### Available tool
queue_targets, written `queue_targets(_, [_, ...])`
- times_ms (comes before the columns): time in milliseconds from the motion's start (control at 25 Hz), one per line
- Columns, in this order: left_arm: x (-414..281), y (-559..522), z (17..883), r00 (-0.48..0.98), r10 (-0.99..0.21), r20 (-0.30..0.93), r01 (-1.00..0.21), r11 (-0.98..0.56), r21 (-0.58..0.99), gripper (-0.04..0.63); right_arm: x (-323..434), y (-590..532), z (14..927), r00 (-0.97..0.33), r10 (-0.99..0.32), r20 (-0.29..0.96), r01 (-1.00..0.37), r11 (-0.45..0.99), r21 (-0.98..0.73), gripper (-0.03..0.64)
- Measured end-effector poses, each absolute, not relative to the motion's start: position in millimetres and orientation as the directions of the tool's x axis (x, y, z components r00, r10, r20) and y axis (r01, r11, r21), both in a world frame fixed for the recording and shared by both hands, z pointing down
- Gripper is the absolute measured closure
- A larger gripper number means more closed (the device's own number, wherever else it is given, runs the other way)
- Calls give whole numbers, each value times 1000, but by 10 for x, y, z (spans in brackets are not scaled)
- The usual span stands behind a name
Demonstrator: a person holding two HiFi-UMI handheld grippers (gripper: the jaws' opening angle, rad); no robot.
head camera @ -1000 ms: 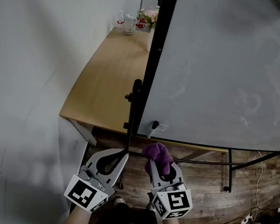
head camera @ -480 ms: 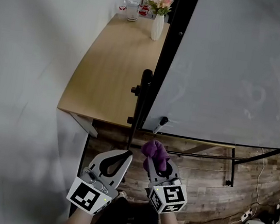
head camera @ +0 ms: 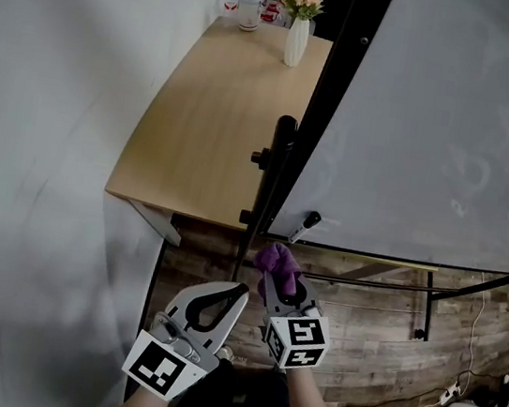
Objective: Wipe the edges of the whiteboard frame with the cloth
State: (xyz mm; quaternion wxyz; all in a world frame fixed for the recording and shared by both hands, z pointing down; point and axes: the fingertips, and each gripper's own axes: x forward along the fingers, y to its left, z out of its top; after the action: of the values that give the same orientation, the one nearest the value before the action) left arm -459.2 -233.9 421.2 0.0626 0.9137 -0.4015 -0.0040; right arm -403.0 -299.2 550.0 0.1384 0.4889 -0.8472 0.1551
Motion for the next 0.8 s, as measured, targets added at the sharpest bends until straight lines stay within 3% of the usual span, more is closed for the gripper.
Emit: queue_targets(800, [-4790, -2401, 4326, 657, -751, 71, -753, -649, 106, 577, -4190, -3473, 5734, -419, -801, 427, -904, 412, -115, 543])
